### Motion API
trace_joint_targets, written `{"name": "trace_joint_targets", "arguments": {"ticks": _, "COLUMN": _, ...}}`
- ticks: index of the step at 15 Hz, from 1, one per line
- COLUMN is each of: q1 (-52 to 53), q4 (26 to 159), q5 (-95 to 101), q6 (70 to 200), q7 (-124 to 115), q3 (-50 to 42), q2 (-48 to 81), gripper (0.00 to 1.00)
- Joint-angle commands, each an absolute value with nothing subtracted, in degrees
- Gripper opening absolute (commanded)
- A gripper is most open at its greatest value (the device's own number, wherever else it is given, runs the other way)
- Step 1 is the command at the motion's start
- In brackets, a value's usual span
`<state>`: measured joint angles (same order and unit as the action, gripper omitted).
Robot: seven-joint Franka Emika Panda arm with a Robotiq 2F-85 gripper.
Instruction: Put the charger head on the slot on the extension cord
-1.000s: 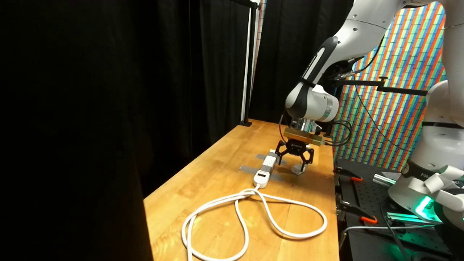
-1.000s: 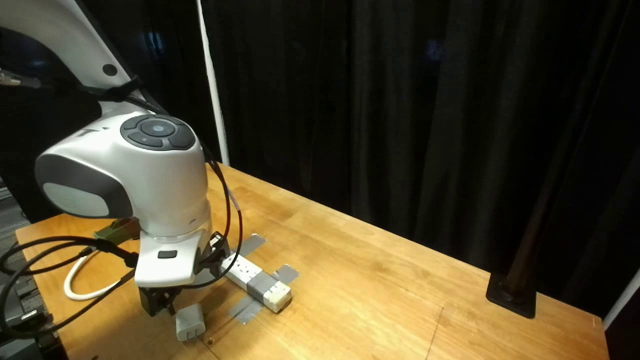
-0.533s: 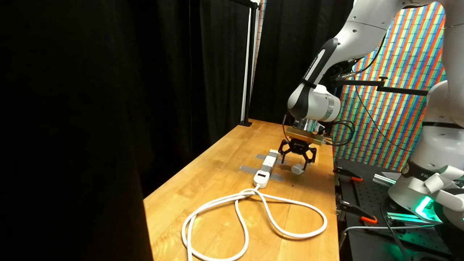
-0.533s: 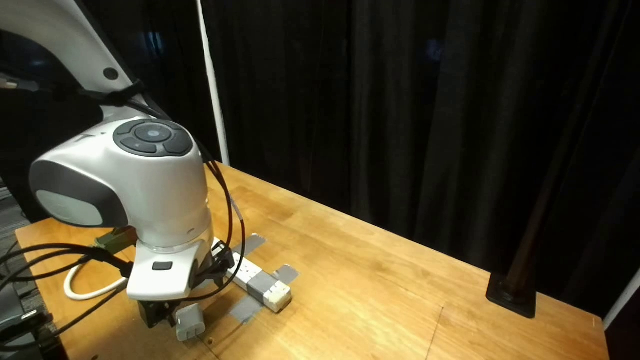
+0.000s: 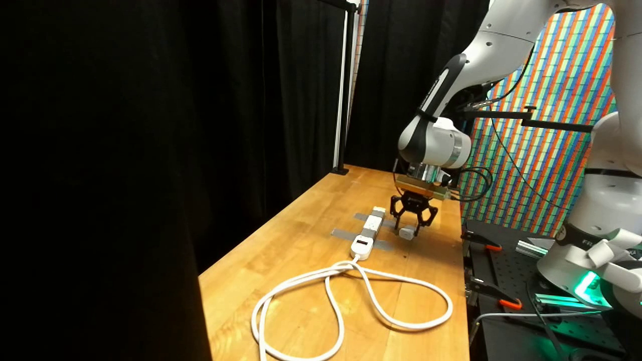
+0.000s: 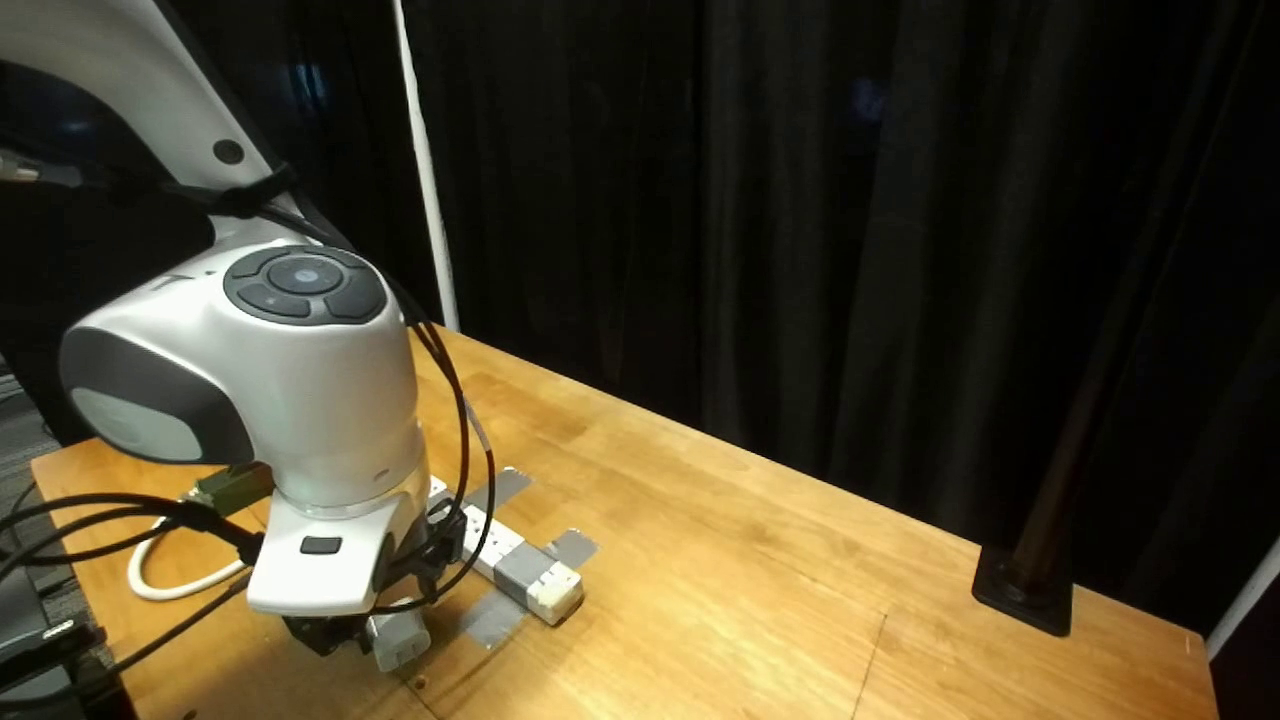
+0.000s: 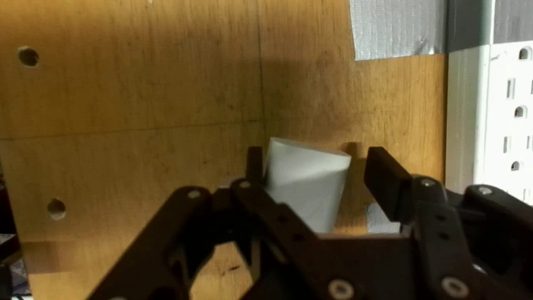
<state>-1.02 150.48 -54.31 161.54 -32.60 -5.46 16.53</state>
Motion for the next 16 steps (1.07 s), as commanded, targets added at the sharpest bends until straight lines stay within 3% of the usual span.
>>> {"name": "trace_joint_targets", "arguments": {"ticks": 1, "q1": -1.6, "q4": 150.2, "q5": -56.8, "q6": 162.8, "q7": -31.7, "q3": -4.9, "q2": 17.5, "gripper": 0.33}}
{"name": "trace_joint_targets", "arguments": {"ticks": 2, "q1": -1.6, "q4": 150.2, "q5": -57.0, "q6": 162.8, "q7": -31.8, "q3": -5.0, "q2": 17.7, "gripper": 0.27}}
{"name": "trace_joint_targets", "arguments": {"ticks": 3, "q1": -1.5, "q4": 150.1, "q5": -57.2, "q6": 162.7, "q7": -31.8, "q3": -5.0, "q2": 17.7, "gripper": 0.35}}
{"name": "trace_joint_targets", "arguments": {"ticks": 4, "q1": -1.5, "q4": 150.1, "q5": -56.8, "q6": 162.3, "q7": -32.0, "q3": -5.2, "q2": 17.8, "gripper": 0.23}}
{"name": "trace_joint_targets", "arguments": {"ticks": 8, "q1": -2.2, "q4": 149.8, "q5": -56.6, "q6": 159.9, "q7": -30.1, "q3": -4.8, "q2": 17.4, "gripper": 0.23}}
{"name": "trace_joint_targets", "arguments": {"ticks": 16, "q1": -7.0, "q4": 149.8, "q5": -57.4, "q6": 139.7, "q7": -14.3, "q3": -5.4, "q2": 7.6, "gripper": 0.23}}
